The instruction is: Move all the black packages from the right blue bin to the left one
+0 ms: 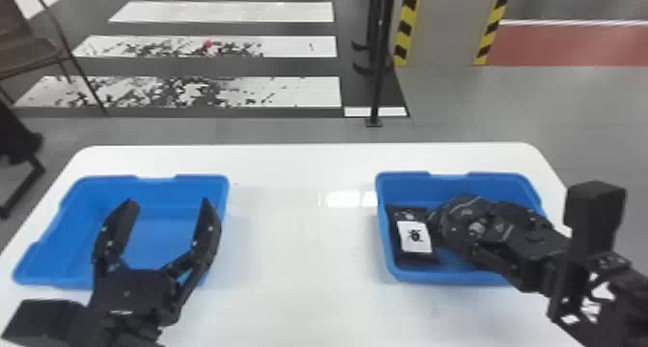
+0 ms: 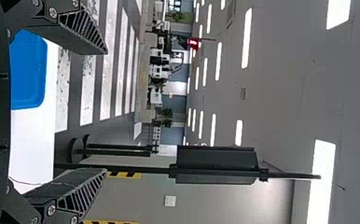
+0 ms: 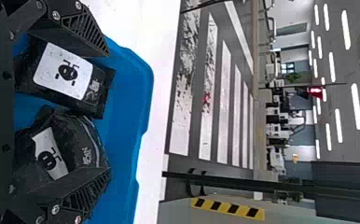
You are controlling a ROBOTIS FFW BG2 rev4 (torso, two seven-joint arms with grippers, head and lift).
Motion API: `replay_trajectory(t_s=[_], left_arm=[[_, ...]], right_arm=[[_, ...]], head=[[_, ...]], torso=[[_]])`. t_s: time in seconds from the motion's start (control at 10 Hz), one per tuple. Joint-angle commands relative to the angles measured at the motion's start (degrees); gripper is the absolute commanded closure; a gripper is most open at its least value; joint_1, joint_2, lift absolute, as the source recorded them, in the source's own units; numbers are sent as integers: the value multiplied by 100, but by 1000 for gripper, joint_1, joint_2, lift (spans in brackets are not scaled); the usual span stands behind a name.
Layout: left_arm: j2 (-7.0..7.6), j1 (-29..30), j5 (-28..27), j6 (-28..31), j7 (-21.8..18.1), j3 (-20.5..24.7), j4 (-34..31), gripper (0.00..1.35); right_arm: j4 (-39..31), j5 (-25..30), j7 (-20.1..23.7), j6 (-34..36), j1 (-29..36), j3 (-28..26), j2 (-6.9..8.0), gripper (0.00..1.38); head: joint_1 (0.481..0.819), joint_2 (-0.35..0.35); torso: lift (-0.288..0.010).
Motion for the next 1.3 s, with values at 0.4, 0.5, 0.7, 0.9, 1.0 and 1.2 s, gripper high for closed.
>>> replay_trajectory(t_s=[0.4,0.5,0.7,0.9,1.0,1.2], left_arm=[[-4,19,7,-42,-8,28,22,151],[-4,19,7,-42,-17,39,36,151],[-13,33,7,-42,-17,50,36,151],[-13,33,7,-42,-17,50,51,151],[-13,33,7,-42,-26,50,51,151],[-4,19,7,-28,-43,39,65,151]], right_arm=[[904,-223,-61,761,-739,527,-81,171],[1016,-280,-61,846,-795,584,-81,171],[1213,-440,-61,888,-893,710,-98,173],[1227,-463,-61,902,-893,755,-107,173],[1297,-451,-61,944,-921,790,-116,173],[1410,-428,-61,944,-1006,847,-125,173]], head=[[695,48],[695,55],[695,66],[695,84],[695,88],[695,91]], torso=[[-154],[-154],[-154],[-154],[-154],[-154]])
